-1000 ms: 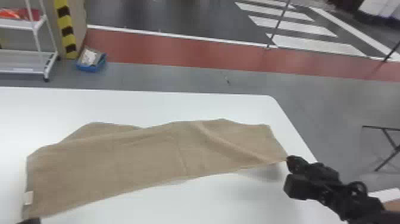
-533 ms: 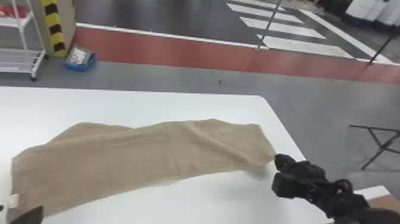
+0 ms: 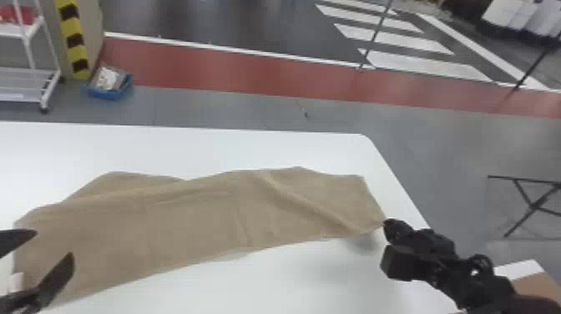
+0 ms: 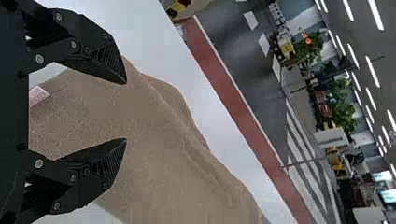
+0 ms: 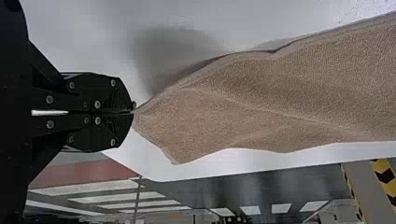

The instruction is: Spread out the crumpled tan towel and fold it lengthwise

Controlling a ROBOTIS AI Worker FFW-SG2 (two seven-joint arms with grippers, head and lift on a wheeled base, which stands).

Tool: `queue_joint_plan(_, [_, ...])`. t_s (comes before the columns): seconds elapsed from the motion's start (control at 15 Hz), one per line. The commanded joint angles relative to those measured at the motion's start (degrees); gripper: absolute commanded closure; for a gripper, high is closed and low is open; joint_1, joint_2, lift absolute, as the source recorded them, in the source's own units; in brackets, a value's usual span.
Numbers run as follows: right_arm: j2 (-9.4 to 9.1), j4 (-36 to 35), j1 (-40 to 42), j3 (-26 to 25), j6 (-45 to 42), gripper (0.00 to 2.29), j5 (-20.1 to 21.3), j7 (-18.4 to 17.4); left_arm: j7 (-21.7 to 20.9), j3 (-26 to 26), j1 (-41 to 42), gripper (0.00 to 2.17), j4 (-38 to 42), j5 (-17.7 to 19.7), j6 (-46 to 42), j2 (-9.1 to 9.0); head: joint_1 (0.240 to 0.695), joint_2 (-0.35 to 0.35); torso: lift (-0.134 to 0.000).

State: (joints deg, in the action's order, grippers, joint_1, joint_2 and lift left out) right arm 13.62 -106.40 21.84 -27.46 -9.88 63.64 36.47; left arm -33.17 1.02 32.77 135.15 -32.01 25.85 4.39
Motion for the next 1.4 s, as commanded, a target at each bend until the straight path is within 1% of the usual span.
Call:
queue_joint_plan(0.0, [0.0,0.1,-0.1,0.2,0.0,1.14,0.0,0.0,0.7,-0.8,2.7,0.53,-0.9,-5.2,-5.7,3.17,0.695,-0.34,-0.124])
queue_joint_plan(0.13, [0.09,0.5,-0.6,0.3,0.0,1.14,0.0,0.0,1.0,-0.3,5.1,0.53,0.3,-7.1,-5.9,5.98,0.695,-0.35,-0.124])
queue_joint_plan(0.2, [0.09,0.5,-0.8,0.4,0.0,1.14,0.1,0.1,0.5,-0.2,5.7,0.49,0.9,-8.9,-5.7,6.95,0.695,-0.349,-0.124])
queue_joint_plan(0.27, [0.09,0.6,-0.8,0.6,0.0,1.14,0.1,0.1,-1.2,-0.2,6.3,0.49,1.8,-10.4,-4.6,7.74,0.695,-0.347,-0.124])
queue_joint_plan(0.33, [0.0,0.6,-0.9,0.7,0.0,1.14,0.1,0.1,-3.5,-0.1,6.2,0.49,2.4,-11.1,-3.6,8.35,0.695,-0.34,-0.124])
queue_joint_plan(0.47, [-0.09,0.5,-0.9,0.8,0.2,1.14,0.3,0.1,-11.9,1.1,5.1,0.49,3.5,-10.9,0.1,10.11,0.695,-0.338,-0.124])
queue_joint_plan(0.53, [-0.09,0.5,-0.8,0.8,0.2,1.14,0.4,0.1,-14.0,1.3,4.8,0.5,3.5,-11.1,0.5,10.81,0.695,-0.338,-0.124])
queue_joint_plan(0.6, [-0.26,0.5,-0.8,0.8,0.2,1.14,0.5,0.1,-14.9,1.4,4.7,0.5,3.5,-11.2,0.5,11.25,0.695,-0.338,-0.124])
queue_joint_plan(0.73, [-0.61,0.4,-0.6,0.8,0.2,1.14,0.8,0.2,-15.2,1.3,4.4,0.5,3.7,-11.3,0.5,11.34,0.695,-0.331,-0.124])
queue_joint_plan(0.93, [-1.05,-0.3,-0.3,0.7,0.2,1.14,1.0,0.3,-16.2,-0.2,3.4,0.5,3.0,-13.0,0.3,11.87,0.695,-0.328,-0.124])
queue_joint_plan(1.33, [-1.76,-1.5,0.2,0.2,0.3,1.14,1.1,0.6,-18.6,-2.8,0.6,0.5,-0.5,-15.7,-0.9,13.27,0.695,-0.346,-0.124])
